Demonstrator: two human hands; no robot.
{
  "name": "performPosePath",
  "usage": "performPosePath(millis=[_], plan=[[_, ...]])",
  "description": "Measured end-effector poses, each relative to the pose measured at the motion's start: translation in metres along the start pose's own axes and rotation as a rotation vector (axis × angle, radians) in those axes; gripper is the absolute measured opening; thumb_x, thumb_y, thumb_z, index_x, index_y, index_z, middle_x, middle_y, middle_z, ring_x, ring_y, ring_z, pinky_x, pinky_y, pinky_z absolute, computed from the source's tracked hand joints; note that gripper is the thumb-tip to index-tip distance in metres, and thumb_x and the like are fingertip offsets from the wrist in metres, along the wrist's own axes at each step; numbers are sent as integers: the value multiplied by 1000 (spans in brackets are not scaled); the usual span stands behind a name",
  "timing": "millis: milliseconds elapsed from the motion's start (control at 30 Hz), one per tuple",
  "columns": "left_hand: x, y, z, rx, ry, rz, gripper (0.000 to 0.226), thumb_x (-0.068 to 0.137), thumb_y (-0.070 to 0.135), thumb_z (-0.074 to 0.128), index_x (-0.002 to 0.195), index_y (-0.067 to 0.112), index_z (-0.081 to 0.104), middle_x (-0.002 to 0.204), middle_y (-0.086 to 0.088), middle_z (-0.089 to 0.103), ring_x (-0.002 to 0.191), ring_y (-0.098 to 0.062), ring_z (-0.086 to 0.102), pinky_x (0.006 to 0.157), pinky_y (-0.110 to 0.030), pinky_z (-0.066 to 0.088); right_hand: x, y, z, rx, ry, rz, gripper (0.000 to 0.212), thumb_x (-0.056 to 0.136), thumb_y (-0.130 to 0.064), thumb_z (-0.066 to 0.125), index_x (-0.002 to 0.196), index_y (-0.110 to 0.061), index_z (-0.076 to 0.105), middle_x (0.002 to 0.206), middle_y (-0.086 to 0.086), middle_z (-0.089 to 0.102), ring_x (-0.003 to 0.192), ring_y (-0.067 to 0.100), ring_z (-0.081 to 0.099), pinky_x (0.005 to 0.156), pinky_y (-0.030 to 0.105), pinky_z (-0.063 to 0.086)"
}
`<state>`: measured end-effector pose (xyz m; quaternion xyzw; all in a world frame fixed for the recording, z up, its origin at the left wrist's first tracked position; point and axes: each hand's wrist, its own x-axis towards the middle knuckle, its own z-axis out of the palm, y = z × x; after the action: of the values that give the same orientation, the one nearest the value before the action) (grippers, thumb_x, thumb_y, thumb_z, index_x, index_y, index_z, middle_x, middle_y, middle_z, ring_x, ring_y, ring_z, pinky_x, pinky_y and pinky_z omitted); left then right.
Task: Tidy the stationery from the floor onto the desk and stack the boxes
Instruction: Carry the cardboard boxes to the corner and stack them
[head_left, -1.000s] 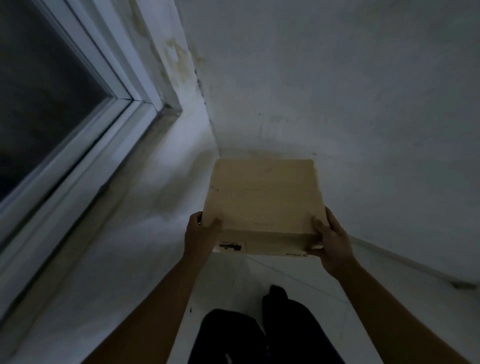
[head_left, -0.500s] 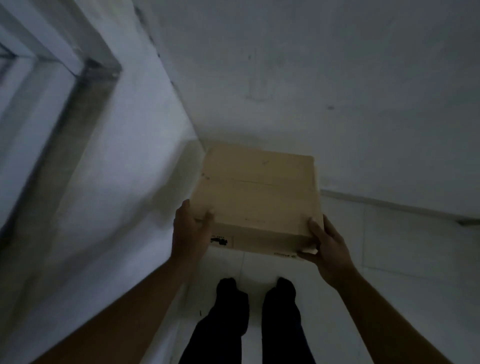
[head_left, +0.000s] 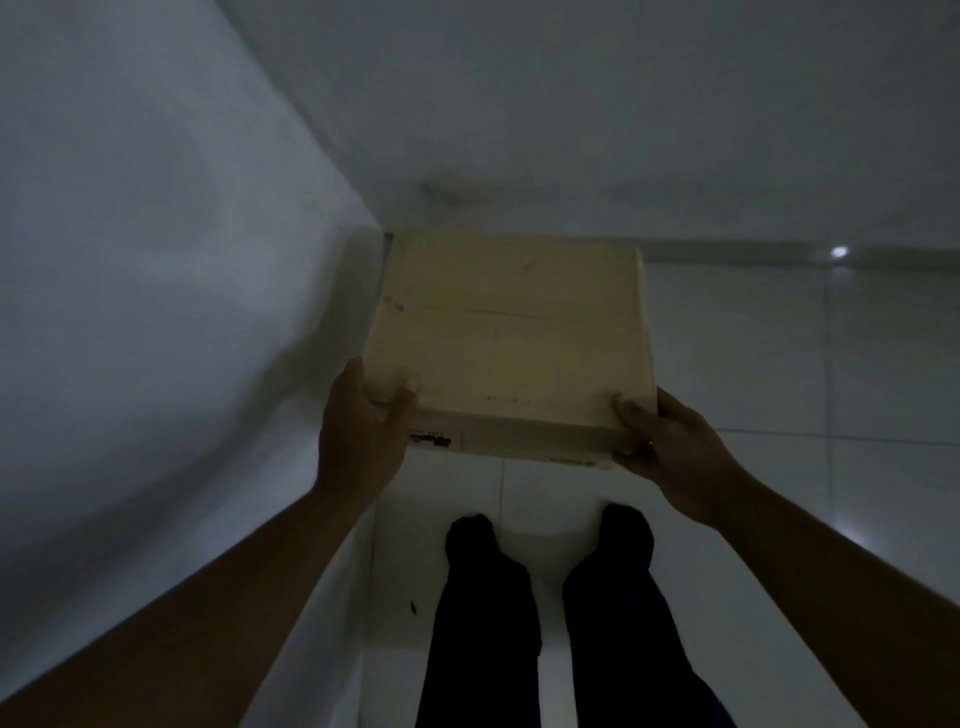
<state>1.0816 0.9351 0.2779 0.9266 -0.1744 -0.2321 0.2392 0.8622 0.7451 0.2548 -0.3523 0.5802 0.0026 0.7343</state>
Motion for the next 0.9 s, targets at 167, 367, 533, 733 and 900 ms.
performPosePath(millis=[167,367,533,733,900], plan=[[32,-32,58,72,-6,15,64,95,41,50,141,1,31,137,-19,41,124,-33,43,96,-37,43,62,38,2,68,68,-34,52,93,-24,59,142,-24,43,131,-2,51,123,28,48,103,53,43],[75,-56,108,271,-52,103,56,99,31,43,147,6,28,149,-28,22,135,-45,24,109,-55,32,121,55,18,55,72,-116,49,93,-25,59,139,-25,45,112,-13,57,115,23,52,98,47,48],[94,-73,124,361,-90,101,62,96,45,40,140,2,38,151,-30,20,141,-44,17,113,-53,26,153,50,38,-31,33,-220,40,93,-25,58,132,-30,50,109,-19,58,101,11,56,80,32,52],[98,-76,147,267,-286,-5,71,96,42,47,151,9,16,160,-16,-3,148,-33,-2,118,-46,19,191,44,64,-249,104,-341,34,92,-26,62,125,-29,57,103,-25,59,104,15,59,91,41,53],[118,-80,150,340,-402,53,76,94,46,48,152,15,9,159,-14,-12,147,-34,-12,118,-50,19,217,40,74,-479,233,-259,43,89,-32,62,129,-21,54,124,4,61,106,30,60,87,49,55]])
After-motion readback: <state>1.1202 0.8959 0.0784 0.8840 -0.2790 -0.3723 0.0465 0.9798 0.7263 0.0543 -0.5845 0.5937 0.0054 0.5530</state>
